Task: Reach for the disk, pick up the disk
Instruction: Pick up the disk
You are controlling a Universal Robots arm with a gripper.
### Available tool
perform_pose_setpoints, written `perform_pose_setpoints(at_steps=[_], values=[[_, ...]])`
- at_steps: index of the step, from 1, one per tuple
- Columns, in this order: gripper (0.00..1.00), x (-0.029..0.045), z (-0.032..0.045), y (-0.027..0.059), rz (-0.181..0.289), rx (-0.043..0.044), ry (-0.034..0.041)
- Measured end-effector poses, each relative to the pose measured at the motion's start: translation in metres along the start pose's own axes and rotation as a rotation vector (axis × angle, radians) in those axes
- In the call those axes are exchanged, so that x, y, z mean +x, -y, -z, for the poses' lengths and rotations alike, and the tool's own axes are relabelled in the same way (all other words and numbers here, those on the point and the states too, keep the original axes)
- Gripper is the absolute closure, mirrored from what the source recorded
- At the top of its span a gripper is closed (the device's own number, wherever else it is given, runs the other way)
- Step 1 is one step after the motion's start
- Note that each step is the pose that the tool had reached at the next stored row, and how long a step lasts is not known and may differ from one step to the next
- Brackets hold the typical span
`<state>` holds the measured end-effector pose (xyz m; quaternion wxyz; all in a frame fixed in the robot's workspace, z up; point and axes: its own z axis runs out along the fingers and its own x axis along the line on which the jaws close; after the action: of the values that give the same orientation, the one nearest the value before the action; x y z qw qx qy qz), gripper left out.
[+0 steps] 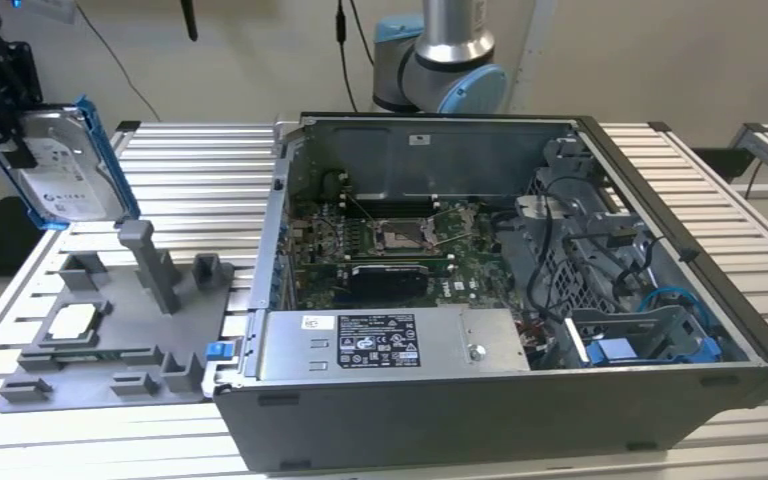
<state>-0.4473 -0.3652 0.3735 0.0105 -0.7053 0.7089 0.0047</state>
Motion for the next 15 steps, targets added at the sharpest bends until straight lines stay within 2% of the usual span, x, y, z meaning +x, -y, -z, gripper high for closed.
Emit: perform_pose_setpoints(at_steps=[4, 15], values=[[1.00, -0.0002, 0.0103, 0.0001, 0.000, 0.0000, 0.0000], [1.00, -0.0010, 0.0474, 0.0004, 0.000, 0.0001, 0.0000]])
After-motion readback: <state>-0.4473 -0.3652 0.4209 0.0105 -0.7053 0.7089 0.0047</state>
